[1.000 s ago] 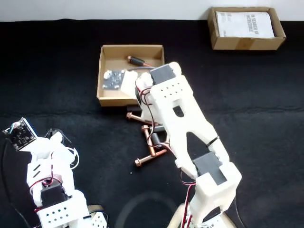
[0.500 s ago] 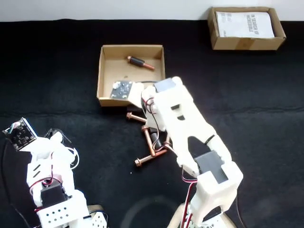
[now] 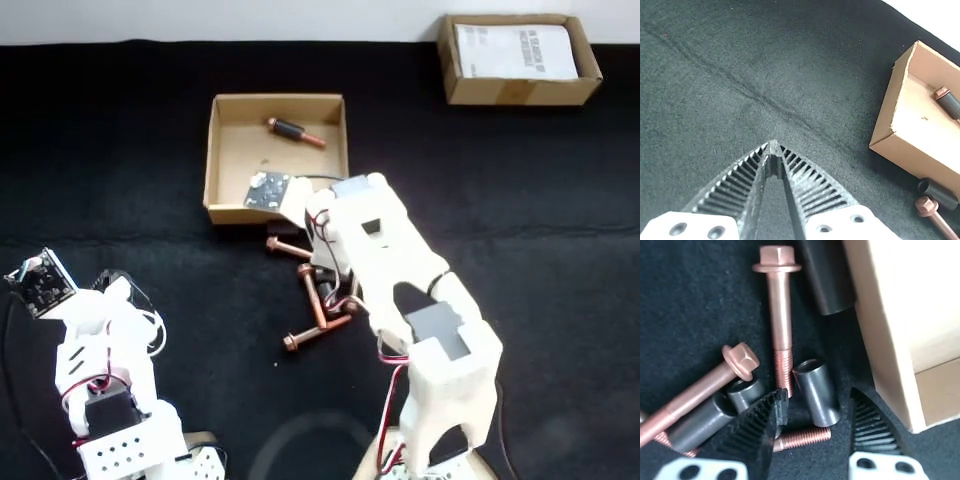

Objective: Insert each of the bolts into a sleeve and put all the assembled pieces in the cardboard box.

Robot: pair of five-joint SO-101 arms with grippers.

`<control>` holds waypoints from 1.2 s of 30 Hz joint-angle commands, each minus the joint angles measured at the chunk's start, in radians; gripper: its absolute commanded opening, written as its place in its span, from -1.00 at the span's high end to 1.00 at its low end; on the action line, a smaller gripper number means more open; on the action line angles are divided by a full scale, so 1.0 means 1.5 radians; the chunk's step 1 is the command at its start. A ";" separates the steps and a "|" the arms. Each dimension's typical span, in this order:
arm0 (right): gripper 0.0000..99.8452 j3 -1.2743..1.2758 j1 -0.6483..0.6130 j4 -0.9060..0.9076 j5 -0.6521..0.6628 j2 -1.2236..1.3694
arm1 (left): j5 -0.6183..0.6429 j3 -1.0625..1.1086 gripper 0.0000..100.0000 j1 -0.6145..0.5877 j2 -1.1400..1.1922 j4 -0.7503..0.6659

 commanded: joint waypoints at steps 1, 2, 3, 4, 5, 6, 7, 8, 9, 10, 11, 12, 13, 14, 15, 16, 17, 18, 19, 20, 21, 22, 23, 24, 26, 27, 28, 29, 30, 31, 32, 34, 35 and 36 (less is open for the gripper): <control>0.63 -0.034 0.008 -0.007 -0.005 0.038 | 0.005 0.011 0.97 0.003 -0.009 0.005; 0.64 -0.046 0.008 -0.006 -0.005 0.049 | 0.005 0.011 0.97 0.003 -0.009 0.005; 0.68 -0.056 0.008 -0.006 -0.005 0.060 | 0.005 0.011 0.97 0.003 -0.009 0.005; 0.73 -0.067 0.009 -0.006 -0.005 0.069 | 0.005 0.011 0.97 0.003 -0.009 0.005; 0.80 -0.077 0.009 -0.006 -0.005 0.079 | 0.005 0.011 0.97 0.003 -0.009 0.005; 0.88 -0.086 0.011 -0.006 -0.005 0.087 | 0.005 0.011 0.97 0.003 -0.009 0.005; 0.97 -0.096 0.012 -0.006 -0.005 0.097 | 0.005 0.011 0.97 0.003 -0.009 0.005; 1.00 -0.104 0.014 -0.006 -0.005 0.104 | 0.005 0.011 0.97 0.003 -0.009 0.005; 0.97 -0.110 0.015 -0.005 -0.005 0.110 | 0.005 0.011 0.97 0.003 -0.009 0.005; 0.98 -0.114 0.015 -0.005 -0.005 0.113 | 0.005 0.011 0.97 0.003 -0.009 0.005; 0.98 -0.116 0.016 -0.005 -0.002 0.115 | 0.005 0.011 0.97 0.003 -0.009 0.005; 0.99 -0.117 0.018 -0.004 -0.002 0.115 | 0.005 0.011 0.97 0.003 -0.009 0.005; 0.98 -0.117 0.022 -0.004 -0.001 0.113 | 0.005 0.011 0.97 0.003 -0.009 0.005; 0.98 -0.118 0.024 -0.004 -0.001 0.111 | 0.005 0.011 0.97 0.003 -0.009 0.005; 0.98 -0.123 0.025 -0.002 -0.002 0.105 | 0.007 0.010 0.97 0.003 -0.009 0.005; 0.98 -0.132 0.026 0.011 -0.003 0.093 | 0.008 0.010 0.97 0.004 -0.009 0.005; 0.98 -0.141 0.028 0.031 -0.003 0.076 | 0.009 0.010 0.97 0.006 -0.009 0.005; 0.98 -0.151 0.029 0.051 -0.004 0.059 | 0.010 0.010 0.97 0.007 -0.009 0.005; 0.98 -0.163 0.028 0.070 -0.005 0.039 | 0.010 0.010 0.97 0.007 -0.009 0.005; 0.98 -0.178 0.027 0.090 -0.005 0.019 | 0.011 0.010 0.98 0.008 -0.009 0.005; 0.98 -0.193 0.027 0.108 -0.005 -0.004 | 0.011 0.010 0.98 0.008 -0.009 0.005; 0.98 -0.206 0.026 0.125 -0.005 -0.026 | 0.011 0.010 0.98 0.009 -0.009 0.005; 0.98 -0.220 0.026 0.143 -0.005 -0.050 | 0.011 0.010 0.98 0.017 -0.009 0.005; 0.98 -0.234 0.026 0.159 -0.005 -0.073 | 0.011 0.010 0.98 0.026 -0.008 0.006; 0.98 -0.256 0.025 0.190 -0.005 -0.120 | 0.030 0.010 0.98 0.042 -0.008 0.015; 0.98 -0.267 0.022 0.204 -0.005 -0.144 | 0.056 0.010 0.98 0.048 -0.008 0.028; 0.98 -0.277 0.018 0.217 -0.005 -0.165 | 0.077 0.010 0.98 0.048 -0.008 0.036; 0.98 -0.285 0.013 0.227 -0.006 -0.186 | 0.087 0.010 0.98 0.050 -0.008 0.043; 0.98 -0.290 0.004 0.233 -0.013 -0.206 | 0.089 0.010 0.98 0.058 -0.008 0.049; 0.98 -0.292 -0.010 0.236 -0.036 -0.226 | 0.090 0.010 0.98 0.071 -0.007 0.063; 0.98 -0.296 -0.020 0.244 -0.062 -0.243 | 0.090 0.010 0.98 0.084 -0.004 0.073; 0.98 -0.303 -0.038 0.262 -0.111 -0.281 | 0.087 0.010 0.98 0.099 0.014 0.077; 0.98 -0.304 -0.044 0.271 -0.131 -0.301 | 0.079 0.011 0.98 0.102 0.026 0.077; 0.98 -0.304 -0.049 0.278 -0.148 -0.323 | 0.058 0.010 0.98 0.105 0.039 0.077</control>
